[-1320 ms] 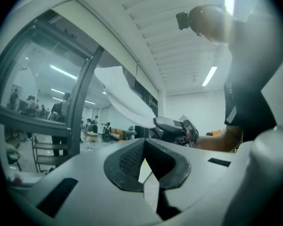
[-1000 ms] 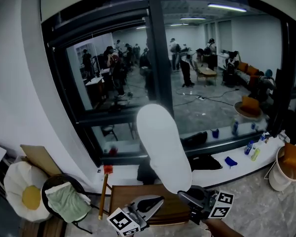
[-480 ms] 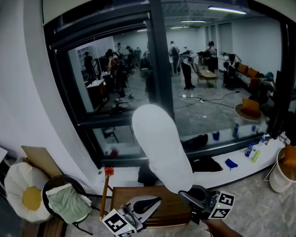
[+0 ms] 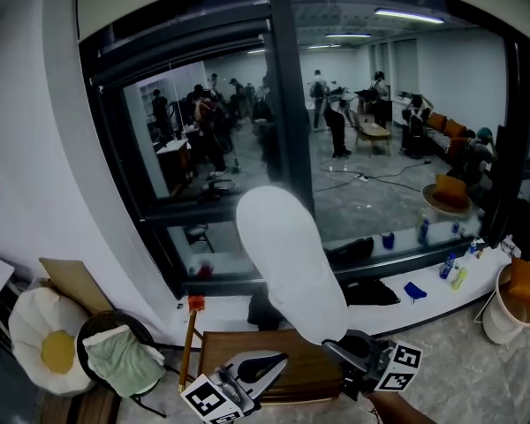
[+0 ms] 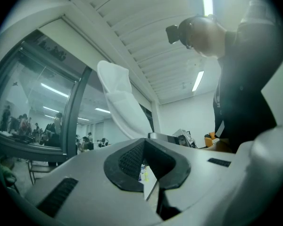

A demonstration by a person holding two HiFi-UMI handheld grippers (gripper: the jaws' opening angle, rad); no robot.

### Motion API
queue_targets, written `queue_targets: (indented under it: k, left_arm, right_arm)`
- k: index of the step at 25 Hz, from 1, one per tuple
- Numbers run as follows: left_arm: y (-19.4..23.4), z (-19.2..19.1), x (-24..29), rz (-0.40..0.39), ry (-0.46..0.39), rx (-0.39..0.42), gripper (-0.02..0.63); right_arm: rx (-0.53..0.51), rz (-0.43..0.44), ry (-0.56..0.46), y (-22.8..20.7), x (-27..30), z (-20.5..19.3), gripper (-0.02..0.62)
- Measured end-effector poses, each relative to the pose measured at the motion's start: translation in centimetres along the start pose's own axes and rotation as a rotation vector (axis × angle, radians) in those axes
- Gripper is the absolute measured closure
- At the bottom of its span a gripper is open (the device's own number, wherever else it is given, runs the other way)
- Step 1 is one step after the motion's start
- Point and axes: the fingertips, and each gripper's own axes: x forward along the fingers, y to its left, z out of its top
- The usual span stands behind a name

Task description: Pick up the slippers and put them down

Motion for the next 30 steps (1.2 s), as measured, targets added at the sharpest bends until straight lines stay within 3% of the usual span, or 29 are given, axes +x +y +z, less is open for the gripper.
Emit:
queue_targets:
  k: [8,13,20,30]
  left_arm:
    - [-0.5,-0.7,-0.2,-0.003,0.002,-0.005,0.594]
    - [-0.8,-3.7,-0.5,0.002,0.037,-0.055,0.594]
    - [0.1,-11.5,-0.8,0.022,0.138,-0.180,0.594]
    - [1.0,-26.1,-3.2,0.021,0.248,-0.357,0.594]
  right_arm:
    - [0.050,-0.015,-0.010,-0.2,-0.7,-0.8,0.540]
    - [0.131,-0.048,-0.015,-1.3,-2.1,-3.4,0.541]
    - [0.215,-0.147,0.023,-5.9,-5.3,-9.8,0.541]
    - [0.455,-0.347,0.055,-13.9,-11.9,-25.2,0.540]
